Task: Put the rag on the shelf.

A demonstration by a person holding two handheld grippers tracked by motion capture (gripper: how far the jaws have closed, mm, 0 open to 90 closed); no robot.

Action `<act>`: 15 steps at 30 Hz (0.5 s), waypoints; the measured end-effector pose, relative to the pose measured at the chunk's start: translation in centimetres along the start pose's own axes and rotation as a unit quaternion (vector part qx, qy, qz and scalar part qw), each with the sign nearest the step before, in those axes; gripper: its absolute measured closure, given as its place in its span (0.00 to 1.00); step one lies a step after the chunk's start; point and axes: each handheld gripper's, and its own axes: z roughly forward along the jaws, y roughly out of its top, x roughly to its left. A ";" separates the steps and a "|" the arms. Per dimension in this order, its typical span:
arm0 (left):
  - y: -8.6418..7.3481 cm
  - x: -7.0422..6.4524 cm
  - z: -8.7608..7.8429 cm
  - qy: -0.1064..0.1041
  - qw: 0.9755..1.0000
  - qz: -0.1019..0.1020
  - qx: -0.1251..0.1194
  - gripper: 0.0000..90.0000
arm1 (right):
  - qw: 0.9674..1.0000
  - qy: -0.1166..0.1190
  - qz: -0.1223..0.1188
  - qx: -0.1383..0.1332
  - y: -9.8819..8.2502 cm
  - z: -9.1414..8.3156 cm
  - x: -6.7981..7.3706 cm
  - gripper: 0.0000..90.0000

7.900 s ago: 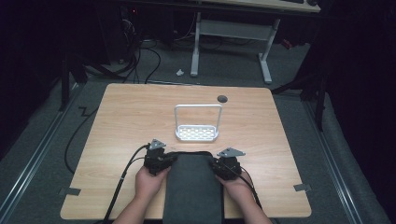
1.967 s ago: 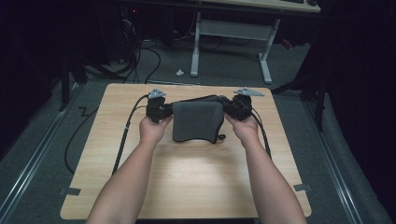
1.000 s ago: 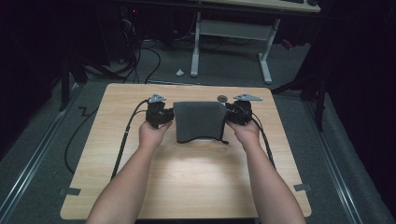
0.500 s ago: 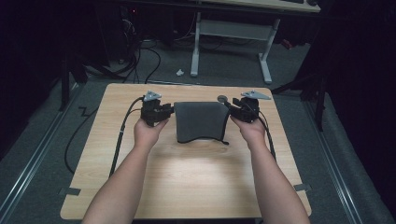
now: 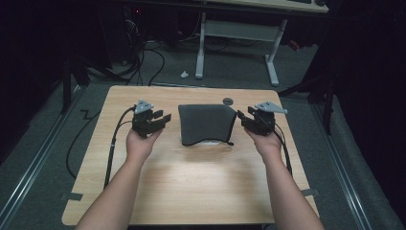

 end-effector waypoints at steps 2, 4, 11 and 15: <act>-1.6 -0.7 -1.2 -0.004 1.000 0.007 0.004 0.59 | 1.000 -0.006 -0.013 0.000 -1.3 -1.2 0.5 0.56; -3.5 -1.6 -2.4 0.004 1.000 0.024 0.012 0.57 | 1.000 -0.007 -0.020 0.000 -2.7 -2.5 1.1 0.55; -9.2 -3.7 -6.6 -0.018 0.999 0.019 0.035 0.54 | 0.999 -0.007 -0.044 0.006 -8.3 -6.5 3.5 0.53; -11.1 -4.9 -8.5 -0.030 0.998 0.025 0.058 0.53 | 0.998 0.000 -0.051 0.020 -11.0 -8.3 4.7 0.53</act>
